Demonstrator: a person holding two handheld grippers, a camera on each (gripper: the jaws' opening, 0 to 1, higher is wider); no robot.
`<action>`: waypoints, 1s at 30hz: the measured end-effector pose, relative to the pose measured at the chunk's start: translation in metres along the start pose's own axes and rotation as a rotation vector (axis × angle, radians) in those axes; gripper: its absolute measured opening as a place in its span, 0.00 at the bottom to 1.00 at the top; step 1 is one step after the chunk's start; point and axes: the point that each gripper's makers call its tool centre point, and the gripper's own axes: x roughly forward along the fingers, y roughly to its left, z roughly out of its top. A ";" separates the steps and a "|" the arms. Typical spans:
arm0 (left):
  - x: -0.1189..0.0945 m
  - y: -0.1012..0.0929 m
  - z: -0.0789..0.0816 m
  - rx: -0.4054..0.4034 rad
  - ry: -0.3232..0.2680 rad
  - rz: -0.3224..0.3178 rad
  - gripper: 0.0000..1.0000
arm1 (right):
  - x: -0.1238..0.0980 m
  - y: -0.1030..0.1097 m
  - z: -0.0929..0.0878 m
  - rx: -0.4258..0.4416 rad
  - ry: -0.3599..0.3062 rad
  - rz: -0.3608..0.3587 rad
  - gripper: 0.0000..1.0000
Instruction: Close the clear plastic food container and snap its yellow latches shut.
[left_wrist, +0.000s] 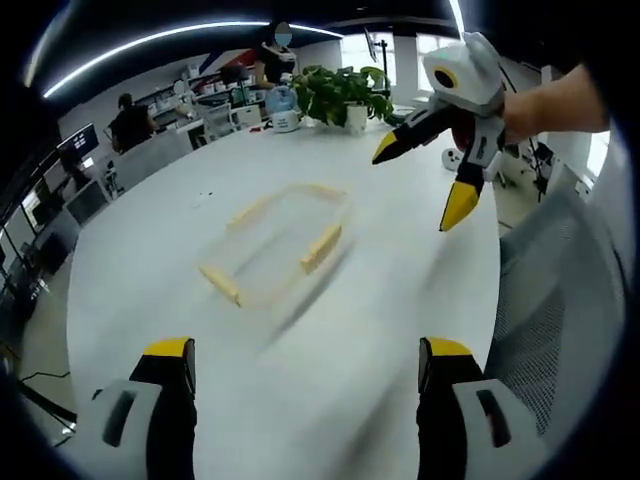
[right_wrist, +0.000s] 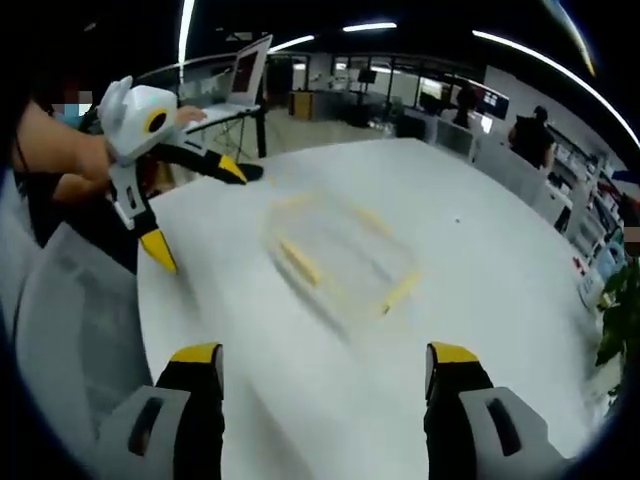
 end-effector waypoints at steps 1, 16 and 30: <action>-0.001 -0.001 0.000 -0.005 -0.006 0.003 0.94 | -0.001 0.001 -0.001 0.003 -0.006 -0.004 0.84; -0.008 -0.021 -0.018 0.022 -0.005 0.025 0.96 | -0.025 0.010 -0.020 0.034 -0.096 -0.053 0.85; -0.019 -0.028 -0.022 -0.116 -0.062 0.043 0.96 | -0.038 0.017 -0.032 0.053 -0.106 -0.076 0.88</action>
